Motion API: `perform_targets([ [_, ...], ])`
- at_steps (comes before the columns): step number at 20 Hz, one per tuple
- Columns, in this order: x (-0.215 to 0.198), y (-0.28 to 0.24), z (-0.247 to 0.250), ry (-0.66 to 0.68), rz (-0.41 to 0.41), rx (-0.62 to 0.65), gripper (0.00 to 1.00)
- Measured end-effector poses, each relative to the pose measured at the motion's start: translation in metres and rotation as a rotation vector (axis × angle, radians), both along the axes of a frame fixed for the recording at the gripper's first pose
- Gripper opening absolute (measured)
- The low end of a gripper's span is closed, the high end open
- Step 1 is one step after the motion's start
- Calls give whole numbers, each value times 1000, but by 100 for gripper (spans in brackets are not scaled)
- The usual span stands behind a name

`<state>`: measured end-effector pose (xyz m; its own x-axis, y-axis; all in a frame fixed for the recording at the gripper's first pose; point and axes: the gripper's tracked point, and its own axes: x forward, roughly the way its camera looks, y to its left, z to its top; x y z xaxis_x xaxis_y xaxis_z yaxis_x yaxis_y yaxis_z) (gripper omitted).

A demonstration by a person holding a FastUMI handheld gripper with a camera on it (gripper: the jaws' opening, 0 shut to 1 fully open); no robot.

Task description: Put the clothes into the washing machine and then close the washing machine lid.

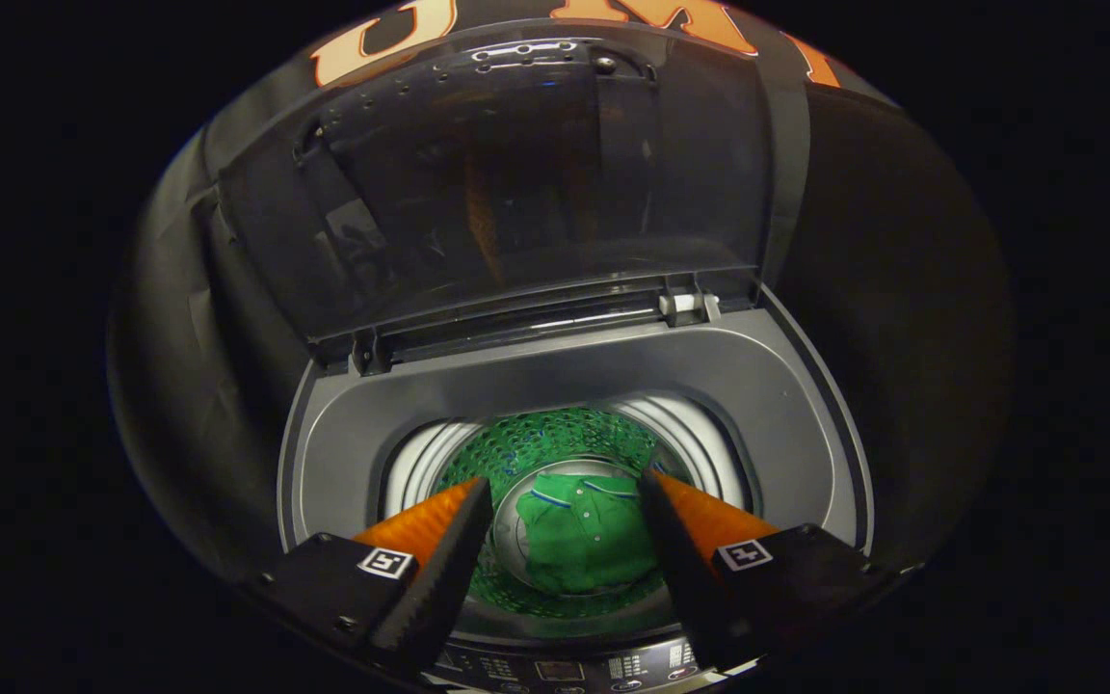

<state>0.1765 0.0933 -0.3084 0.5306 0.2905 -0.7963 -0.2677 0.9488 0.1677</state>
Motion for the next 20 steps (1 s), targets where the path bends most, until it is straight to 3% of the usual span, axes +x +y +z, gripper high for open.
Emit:
perform_targets([
  [9,-11,4,32,-47,14,82,99],
  [20,-6,-3,199,-350,-9,277,98],
])
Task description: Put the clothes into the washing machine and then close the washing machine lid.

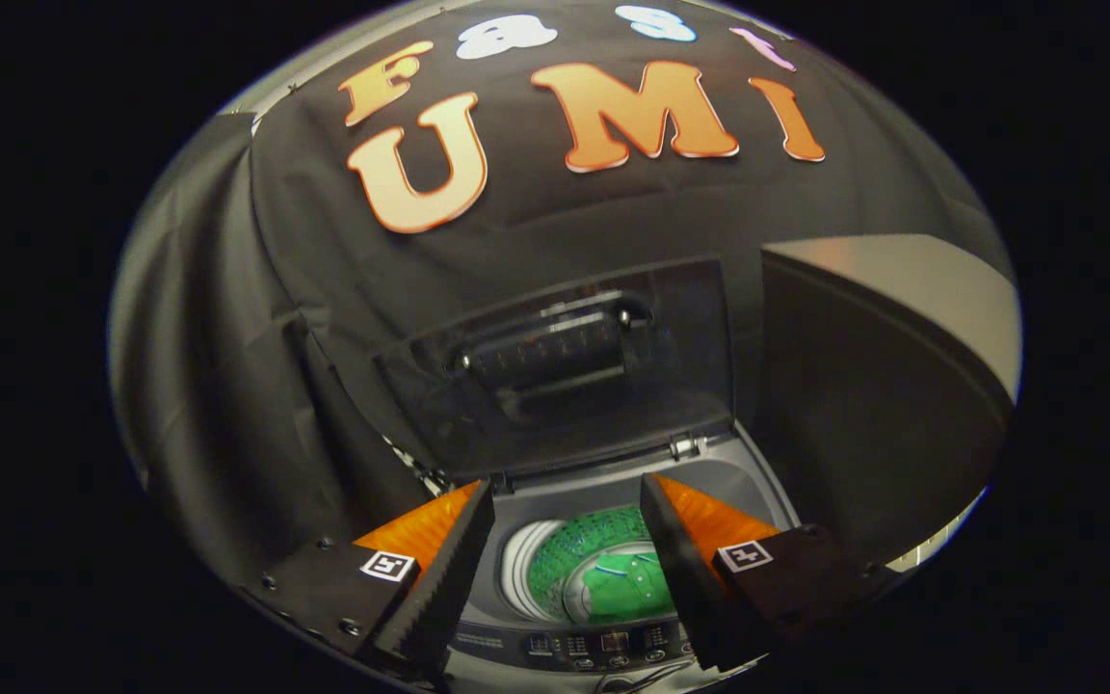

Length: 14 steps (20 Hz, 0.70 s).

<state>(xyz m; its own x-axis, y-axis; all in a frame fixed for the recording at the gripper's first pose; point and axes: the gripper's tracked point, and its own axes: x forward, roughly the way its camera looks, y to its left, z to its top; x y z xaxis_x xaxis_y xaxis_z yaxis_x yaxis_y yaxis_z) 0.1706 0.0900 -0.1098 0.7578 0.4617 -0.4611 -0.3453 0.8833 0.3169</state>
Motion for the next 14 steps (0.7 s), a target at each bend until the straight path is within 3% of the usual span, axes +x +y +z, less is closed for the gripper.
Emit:
perform_targets([
  [4,19,-15,82,-174,-12,0,98],
  [8,57,-7,136,-257,-6,6,98],
  [14,132,3,136,-217,-22,-22,98],
])
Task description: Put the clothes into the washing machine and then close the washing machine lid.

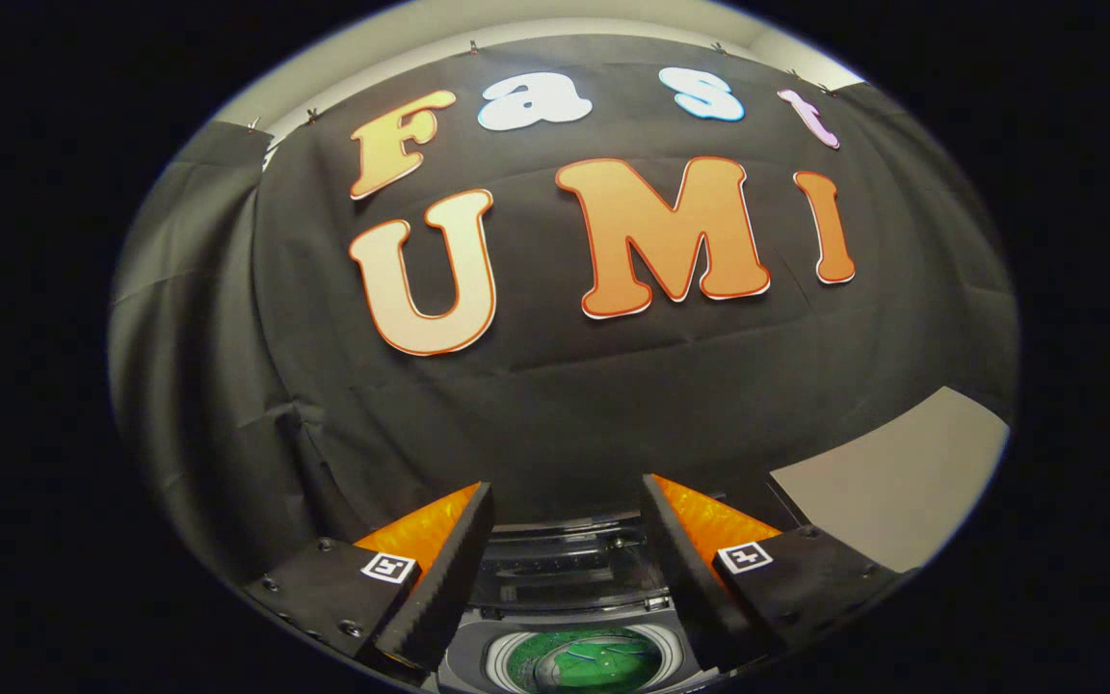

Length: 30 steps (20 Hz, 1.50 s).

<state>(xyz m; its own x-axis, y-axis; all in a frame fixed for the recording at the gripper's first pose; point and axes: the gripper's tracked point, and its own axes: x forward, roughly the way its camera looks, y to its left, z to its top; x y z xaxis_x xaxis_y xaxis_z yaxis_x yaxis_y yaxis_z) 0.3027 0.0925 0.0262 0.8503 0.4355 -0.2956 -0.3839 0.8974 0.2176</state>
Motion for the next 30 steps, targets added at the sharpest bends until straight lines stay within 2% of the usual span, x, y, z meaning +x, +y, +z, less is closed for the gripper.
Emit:
perform_targets([
  [5,71,14,-47,61,-1,-112,98],
  [10,109,27,-78,102,-1,-158,98],
  [16,119,48,-100,120,38,-177,99],
  [19,117,47,-128,184,24,-229,99],
  [20,133,50,-122,110,-2,-211,99],
  [30,124,40,-123,161,4,-230,99],
])
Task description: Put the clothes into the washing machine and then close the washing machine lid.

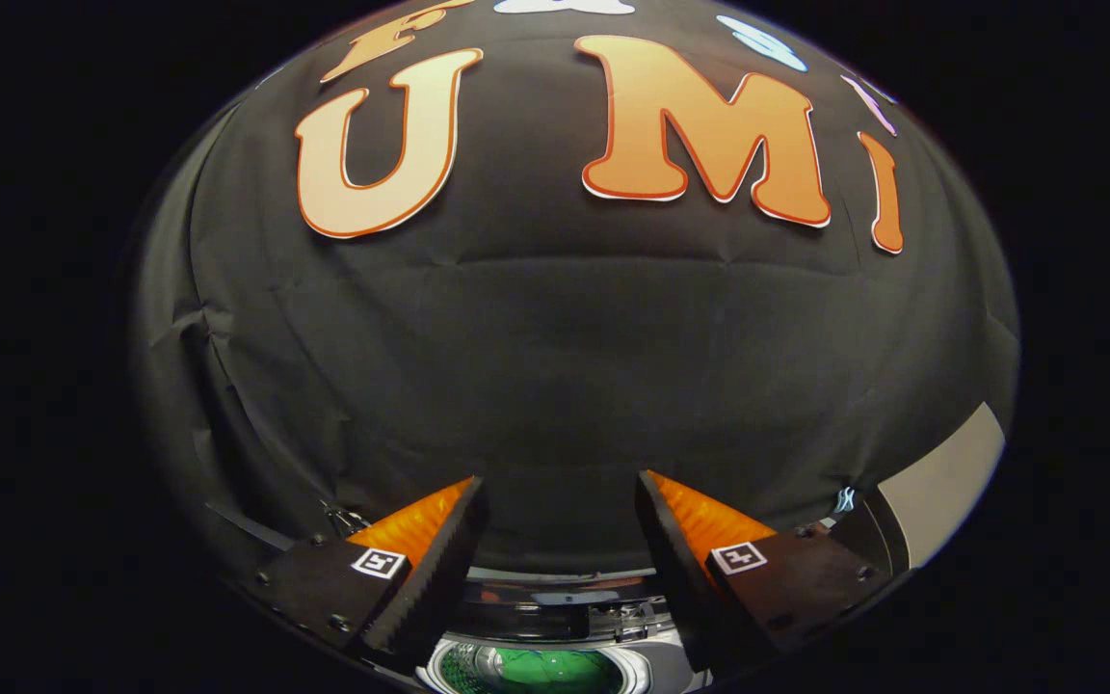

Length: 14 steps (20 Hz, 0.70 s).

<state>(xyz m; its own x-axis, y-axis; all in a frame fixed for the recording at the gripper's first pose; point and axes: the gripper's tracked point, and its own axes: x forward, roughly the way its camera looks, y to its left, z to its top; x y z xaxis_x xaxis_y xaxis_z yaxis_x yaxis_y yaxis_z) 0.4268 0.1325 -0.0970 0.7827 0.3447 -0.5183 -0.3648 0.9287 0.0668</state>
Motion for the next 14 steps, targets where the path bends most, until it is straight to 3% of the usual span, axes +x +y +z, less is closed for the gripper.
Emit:
perform_targets([
  [14,-50,-24,7,-56,7,23,99],
])
